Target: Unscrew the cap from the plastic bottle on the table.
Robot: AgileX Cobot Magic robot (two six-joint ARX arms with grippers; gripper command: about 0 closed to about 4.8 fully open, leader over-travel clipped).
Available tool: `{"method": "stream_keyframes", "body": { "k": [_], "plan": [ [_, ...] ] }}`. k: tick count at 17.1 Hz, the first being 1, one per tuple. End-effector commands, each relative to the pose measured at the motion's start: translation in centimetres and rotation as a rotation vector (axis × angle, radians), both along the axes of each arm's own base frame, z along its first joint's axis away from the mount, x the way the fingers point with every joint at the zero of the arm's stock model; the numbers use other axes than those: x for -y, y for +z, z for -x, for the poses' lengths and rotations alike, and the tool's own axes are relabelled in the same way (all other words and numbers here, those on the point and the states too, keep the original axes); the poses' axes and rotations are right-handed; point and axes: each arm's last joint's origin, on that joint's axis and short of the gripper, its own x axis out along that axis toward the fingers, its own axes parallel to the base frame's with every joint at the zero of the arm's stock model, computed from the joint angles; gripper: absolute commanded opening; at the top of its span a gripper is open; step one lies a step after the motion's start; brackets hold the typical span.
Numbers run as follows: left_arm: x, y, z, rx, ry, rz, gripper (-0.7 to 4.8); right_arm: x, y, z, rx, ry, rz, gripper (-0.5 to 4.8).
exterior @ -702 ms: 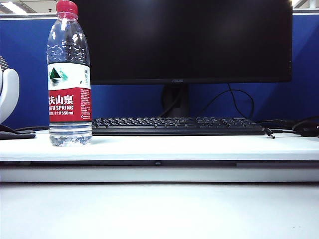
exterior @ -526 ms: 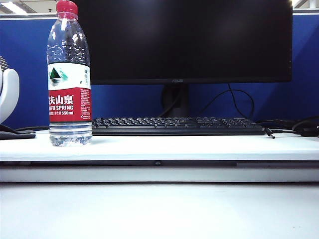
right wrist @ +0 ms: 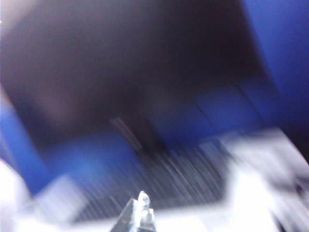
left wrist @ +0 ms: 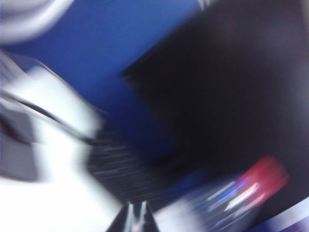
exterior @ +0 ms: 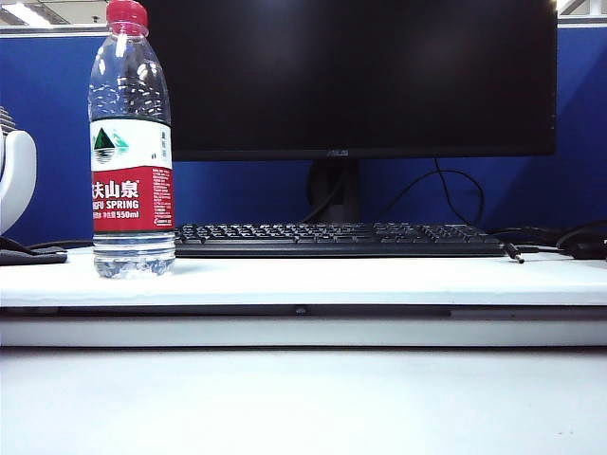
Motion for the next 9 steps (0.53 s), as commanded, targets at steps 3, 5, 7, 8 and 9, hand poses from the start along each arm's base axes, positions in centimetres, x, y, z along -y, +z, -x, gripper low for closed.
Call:
{"method": "stream_keyframes", "body": {
  "k": [3,5,7,8,9],
  "plan": [
    [0.2,6.7,2.7,0.448,-0.019,-0.044,0.27,0.0,7.2,3.3,0.323,0.054,-0.084,-0.01],
    [0.7,9.9,2.5,0.430,-0.051,-0.458,0.29,-0.1,11.6,4.7,0.398,0.107,-0.046,0.00],
    [1.0,11.4,0.6,0.452,-0.082,-0.769,1.27,-0.5,16.0,5.1,0.361,0.225,0.040,0.01],
    [0.9,11.3,-1.0,0.419,-0.068,-0.866,1.89,-0.7,18.5,5.0,0.311,0.274,0.083,0.04],
    [0.9,10.9,-2.0,0.378,-0.078,-0.879,2.06,-0.8,19.9,4.9,0.278,0.303,0.110,0.12]
  ]
}}
